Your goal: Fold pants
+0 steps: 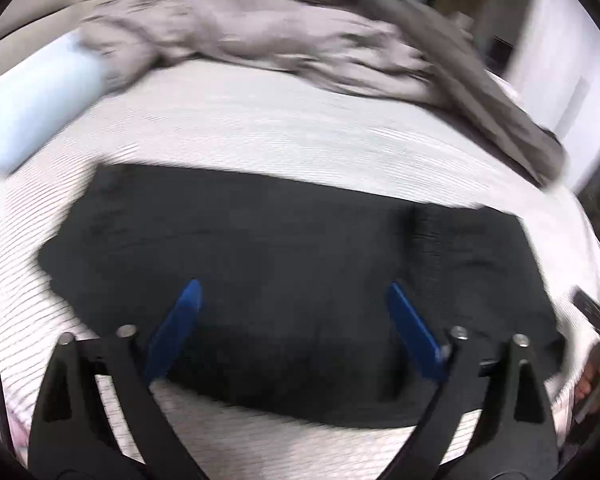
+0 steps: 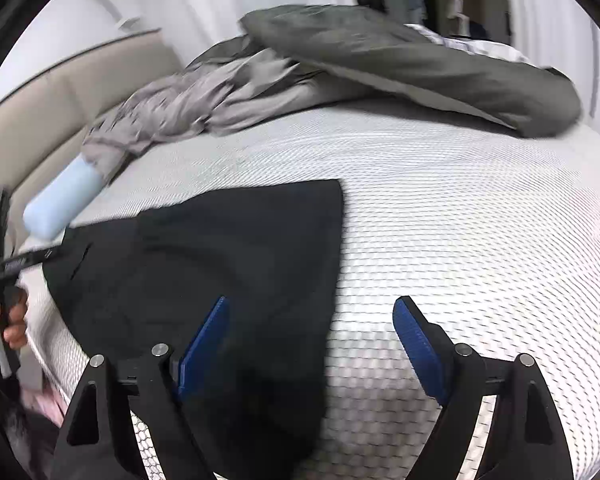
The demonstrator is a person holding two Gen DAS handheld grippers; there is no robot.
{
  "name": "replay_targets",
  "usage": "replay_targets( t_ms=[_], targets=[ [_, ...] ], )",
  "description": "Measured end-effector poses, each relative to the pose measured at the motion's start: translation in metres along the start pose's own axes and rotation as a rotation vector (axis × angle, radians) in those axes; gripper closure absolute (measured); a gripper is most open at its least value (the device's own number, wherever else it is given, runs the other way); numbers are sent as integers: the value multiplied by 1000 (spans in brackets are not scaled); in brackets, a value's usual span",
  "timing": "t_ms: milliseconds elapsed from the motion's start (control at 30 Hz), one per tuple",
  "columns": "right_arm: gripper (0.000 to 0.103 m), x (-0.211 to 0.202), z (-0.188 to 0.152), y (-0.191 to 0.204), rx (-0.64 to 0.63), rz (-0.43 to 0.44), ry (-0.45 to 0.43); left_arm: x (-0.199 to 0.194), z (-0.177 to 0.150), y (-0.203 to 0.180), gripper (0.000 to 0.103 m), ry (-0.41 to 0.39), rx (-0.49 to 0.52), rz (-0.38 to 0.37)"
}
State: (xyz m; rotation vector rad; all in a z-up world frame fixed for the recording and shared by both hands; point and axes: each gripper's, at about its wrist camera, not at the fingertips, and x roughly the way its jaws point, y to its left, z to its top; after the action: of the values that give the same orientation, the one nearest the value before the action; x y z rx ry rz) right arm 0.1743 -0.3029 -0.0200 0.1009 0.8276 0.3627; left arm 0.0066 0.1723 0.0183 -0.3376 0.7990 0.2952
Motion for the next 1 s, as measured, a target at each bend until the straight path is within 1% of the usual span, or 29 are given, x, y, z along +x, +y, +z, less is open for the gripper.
replay_targets(
  t_ms=[67,100,167,200,233,267,300,333,367,400,433,467,500,533,567,600,667,700,767,867,900,933,967,1000],
  targets=[
    [17,2,-1,-13,62,3,7,-5,-6,40,3,0,-111,30],
    [17,4,-1,-18,87,10,15,-6,-12,67,3,14,-204,38],
    [17,5,-3,-28,116,21,28,-7,-24,106,5,29,-329,28],
    [17,7,-2,-29,118,23,33,-3,-30,127,6,59,-403,-4],
    [17,8,-2,-28,115,24,35,0,-34,138,11,77,-447,-40],
    [17,8,-5,-25,109,23,36,2,-37,145,13,83,-479,-74],
    [17,9,-4,-22,94,22,37,5,-38,150,13,79,-490,-100],
    [17,12,-3,-22,87,24,36,7,-37,151,18,68,-483,-97],
    [17,10,-5,-20,78,27,34,10,-33,150,31,56,-468,-80],
    [17,10,-5,-17,65,33,32,12,-29,148,38,51,-457,-66],
    [17,14,-6,-11,57,37,32,15,-26,146,59,52,-447,-42],
    [17,12,-8,-7,45,37,30,16,-23,141,88,51,-425,11],
    [17,12,-9,-5,38,36,32,21,-17,138,93,40,-394,59],
    [17,12,-10,-3,27,31,33,18,-15,128,96,16,-350,104],
    [17,11,-12,-2,19,27,30,10,-14,114,101,-27,-294,156],
    [17,10,-12,-1,15,25,26,3,-12,97,101,-66,-253,179],
    [17,6,-13,-2,15,29,19,-15,-3,69,101,-141,-190,181],
    [17,4,-13,-2,18,31,13,-27,2,52,101,-184,-156,167],
    [17,-1,-12,-3,22,37,2,-48,11,7,101,-257,-67,116],
    [17,-9,-10,-4,13,46,-26,-69,15,-62,101,-317,57,10],
    [17,-11,-10,-4,14,51,-31,-71,14,-97,101,-329,118,-38],
    [17,-13,-10,-6,15,53,-36,-71,9,-122,101,-329,160,-70],
    [17,-16,-9,-7,20,52,-43,-68,0,-153,101,-310,206,-118],
    [17,-18,-9,-10,29,50,-47,-63,-7,-176,101,-285,233,-162]
  ],
)
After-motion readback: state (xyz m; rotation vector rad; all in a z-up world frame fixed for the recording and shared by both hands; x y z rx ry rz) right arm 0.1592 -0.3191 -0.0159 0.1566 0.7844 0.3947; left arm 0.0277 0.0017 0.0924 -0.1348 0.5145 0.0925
